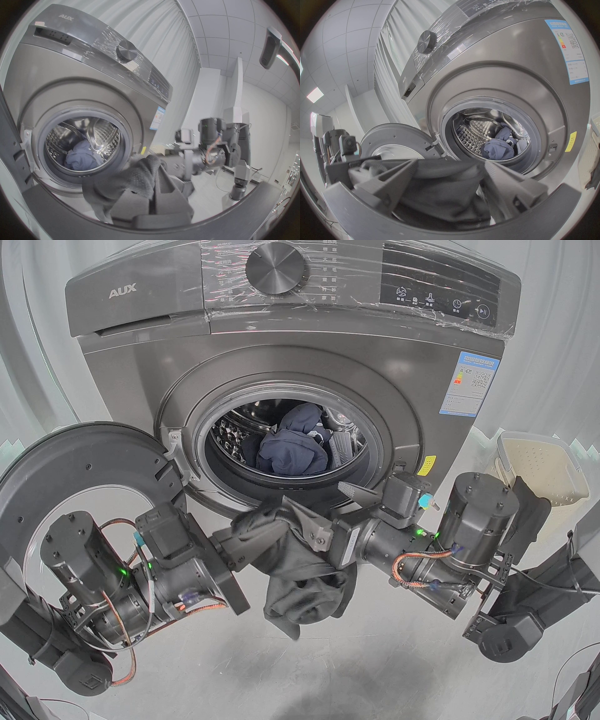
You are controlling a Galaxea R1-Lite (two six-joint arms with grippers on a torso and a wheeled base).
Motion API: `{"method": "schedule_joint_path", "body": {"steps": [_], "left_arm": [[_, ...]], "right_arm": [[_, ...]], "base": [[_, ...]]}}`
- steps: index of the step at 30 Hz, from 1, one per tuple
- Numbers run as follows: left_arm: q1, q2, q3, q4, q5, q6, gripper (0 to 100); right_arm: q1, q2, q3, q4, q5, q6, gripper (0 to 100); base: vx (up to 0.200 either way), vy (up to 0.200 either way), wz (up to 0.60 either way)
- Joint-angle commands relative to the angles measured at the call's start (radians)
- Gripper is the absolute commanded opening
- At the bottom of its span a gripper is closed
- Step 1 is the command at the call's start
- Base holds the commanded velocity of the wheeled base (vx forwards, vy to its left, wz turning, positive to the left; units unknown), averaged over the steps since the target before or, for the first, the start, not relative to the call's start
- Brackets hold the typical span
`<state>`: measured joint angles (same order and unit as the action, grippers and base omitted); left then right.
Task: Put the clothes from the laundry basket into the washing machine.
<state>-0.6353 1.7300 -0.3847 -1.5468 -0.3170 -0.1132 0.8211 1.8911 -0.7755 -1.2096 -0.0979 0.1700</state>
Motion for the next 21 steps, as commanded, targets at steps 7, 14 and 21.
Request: {"method": "schedule_joint_path", "body": {"steps": [7,14,21], "left_arm": [[0.074,0.006,-0.085,-0.001,0.007,-0.034,0],[0.075,0.002,-0.115,-0.001,0.01,-0.037,0],[0.074,0.005,-0.141,-0.001,0.046,-0.043,0]], "right_arm": [[-0.06,-0.052,0.142,-0.002,0.01,-0.035,100],[-0.092,-0.04,0.17,0.007,0.012,-0.05,100],[-0.095,0.0,0.176,-0.002,0.012,-0.055,100]], "base": [[0.0,0.0,0.0],[0.0,0.0,0.0],[0.0,0.0,0.0]]}}
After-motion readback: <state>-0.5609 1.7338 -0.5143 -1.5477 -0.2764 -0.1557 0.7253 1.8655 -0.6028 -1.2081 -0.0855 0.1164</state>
